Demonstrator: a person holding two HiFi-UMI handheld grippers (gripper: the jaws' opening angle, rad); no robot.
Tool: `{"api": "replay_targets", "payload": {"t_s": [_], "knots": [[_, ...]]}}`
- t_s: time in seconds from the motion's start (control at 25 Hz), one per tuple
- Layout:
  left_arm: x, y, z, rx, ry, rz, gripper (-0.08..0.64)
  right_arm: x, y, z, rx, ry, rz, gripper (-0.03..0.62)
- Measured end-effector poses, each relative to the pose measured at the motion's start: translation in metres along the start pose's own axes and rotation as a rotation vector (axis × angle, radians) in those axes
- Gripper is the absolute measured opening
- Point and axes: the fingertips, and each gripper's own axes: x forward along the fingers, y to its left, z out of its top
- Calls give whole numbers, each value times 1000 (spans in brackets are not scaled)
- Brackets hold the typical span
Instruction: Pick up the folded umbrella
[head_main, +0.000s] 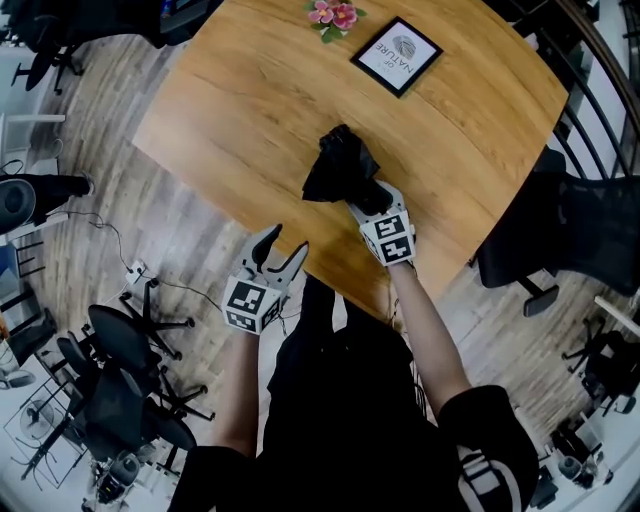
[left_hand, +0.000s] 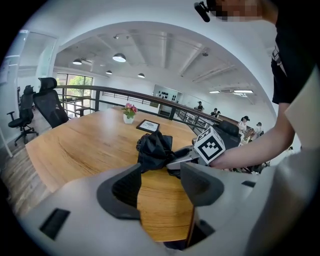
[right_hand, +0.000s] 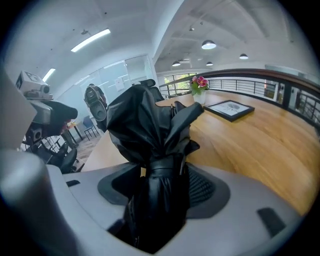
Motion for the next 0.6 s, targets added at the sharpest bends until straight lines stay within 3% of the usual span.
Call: {"api": "replay_targets", "payload": {"t_s": [0.32,0.6], "knots": [[4,-4,4,4,-31,-23,256,5,-1,-7,-18,69,-64,268],[-4,-13,9,7,-59,-43,256,4,-4,-9,-2,71,-62,241]]}}
